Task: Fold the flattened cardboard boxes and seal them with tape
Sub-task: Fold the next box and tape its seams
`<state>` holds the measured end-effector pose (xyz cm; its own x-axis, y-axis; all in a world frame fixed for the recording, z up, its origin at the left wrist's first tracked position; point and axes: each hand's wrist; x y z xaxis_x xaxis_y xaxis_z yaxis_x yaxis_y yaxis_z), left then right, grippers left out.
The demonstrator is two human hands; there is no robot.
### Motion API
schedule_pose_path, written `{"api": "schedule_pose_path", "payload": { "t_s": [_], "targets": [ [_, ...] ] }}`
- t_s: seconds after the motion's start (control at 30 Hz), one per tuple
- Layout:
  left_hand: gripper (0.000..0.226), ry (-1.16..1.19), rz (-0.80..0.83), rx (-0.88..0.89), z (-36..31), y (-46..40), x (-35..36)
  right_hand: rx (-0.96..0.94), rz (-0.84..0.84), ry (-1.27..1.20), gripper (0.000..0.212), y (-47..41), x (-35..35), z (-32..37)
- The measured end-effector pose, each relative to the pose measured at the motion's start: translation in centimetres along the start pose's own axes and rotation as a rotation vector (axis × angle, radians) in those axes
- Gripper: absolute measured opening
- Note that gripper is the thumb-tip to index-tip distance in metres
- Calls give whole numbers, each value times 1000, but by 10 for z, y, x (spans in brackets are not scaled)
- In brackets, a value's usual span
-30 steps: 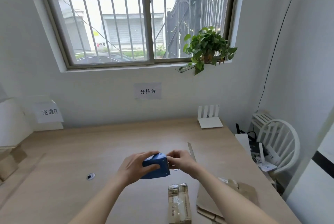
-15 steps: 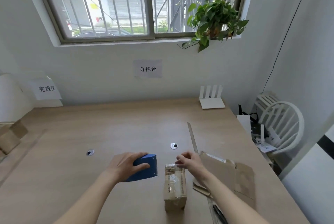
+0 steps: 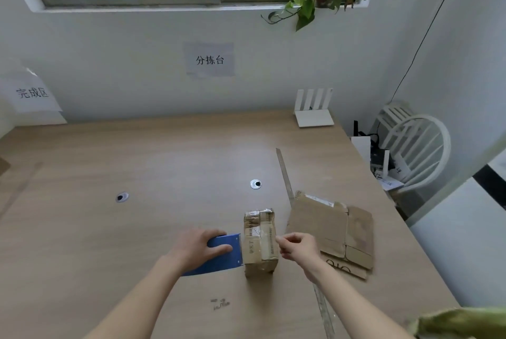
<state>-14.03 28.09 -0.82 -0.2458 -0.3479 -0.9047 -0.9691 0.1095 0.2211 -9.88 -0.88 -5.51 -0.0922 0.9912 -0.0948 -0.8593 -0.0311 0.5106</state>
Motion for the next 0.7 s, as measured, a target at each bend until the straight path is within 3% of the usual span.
{"api": "schedule_pose_path", "payload": {
  "t_s": [0.43,0.7],
  "targets": [
    [46,4,92,-29,3,-8,53,64,-167,215,13,-12,0,-54],
    [46,-12,105,-37,3,-15,63,85,-217,213,13,-18,4,-64]
  ]
}}
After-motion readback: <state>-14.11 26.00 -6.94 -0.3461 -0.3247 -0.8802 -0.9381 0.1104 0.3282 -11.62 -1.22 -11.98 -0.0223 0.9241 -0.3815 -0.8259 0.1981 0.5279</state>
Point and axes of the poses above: each hand's wrist, its own y-axis away from the middle knuckle, its own x-axis out of the palm, z = x × y, and after that the axes turned 2 degrees about y, right-handed
